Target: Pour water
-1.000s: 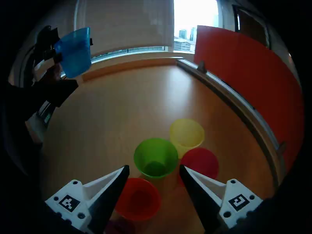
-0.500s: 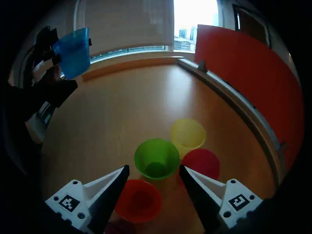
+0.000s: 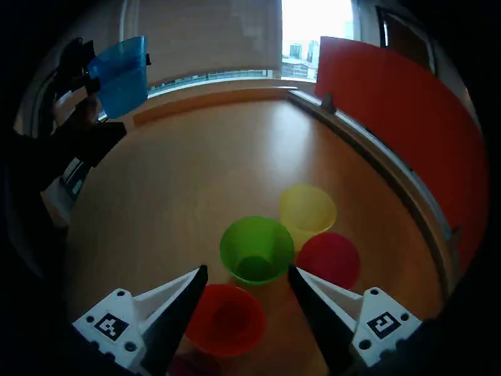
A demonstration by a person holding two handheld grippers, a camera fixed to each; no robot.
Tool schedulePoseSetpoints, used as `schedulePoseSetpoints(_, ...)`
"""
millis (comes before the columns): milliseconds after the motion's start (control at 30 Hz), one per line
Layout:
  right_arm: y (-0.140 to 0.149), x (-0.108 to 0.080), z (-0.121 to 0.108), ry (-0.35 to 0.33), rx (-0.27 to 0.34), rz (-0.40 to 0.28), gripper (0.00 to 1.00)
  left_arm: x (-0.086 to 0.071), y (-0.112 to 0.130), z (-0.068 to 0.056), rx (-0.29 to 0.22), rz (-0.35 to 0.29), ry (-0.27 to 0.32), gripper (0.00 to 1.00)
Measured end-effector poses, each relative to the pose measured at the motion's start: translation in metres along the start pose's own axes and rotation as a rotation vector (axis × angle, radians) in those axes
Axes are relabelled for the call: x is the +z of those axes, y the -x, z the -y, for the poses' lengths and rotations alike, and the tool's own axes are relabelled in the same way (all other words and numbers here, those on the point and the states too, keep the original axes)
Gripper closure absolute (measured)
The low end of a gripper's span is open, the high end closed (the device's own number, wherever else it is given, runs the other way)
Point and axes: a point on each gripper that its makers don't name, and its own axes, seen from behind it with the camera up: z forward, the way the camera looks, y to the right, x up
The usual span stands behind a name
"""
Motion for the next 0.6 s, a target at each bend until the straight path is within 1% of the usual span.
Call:
schedulePoseSetpoints(300, -0.004, 0.0047, -0.0029, 0.001, 0.004, 0.004, 0.01, -0.0003, 0.0014, 0.0013, 0.0, 0.003, -0.001, 0.18)
schedulePoseSetpoints(600, -0.004, 0.0064, -0.0054, 0.001, -0.004, 0.034, 0.01, -0.0002, -0.0003, -0.0001, 0.004, 0.001, 0.004, 0.18)
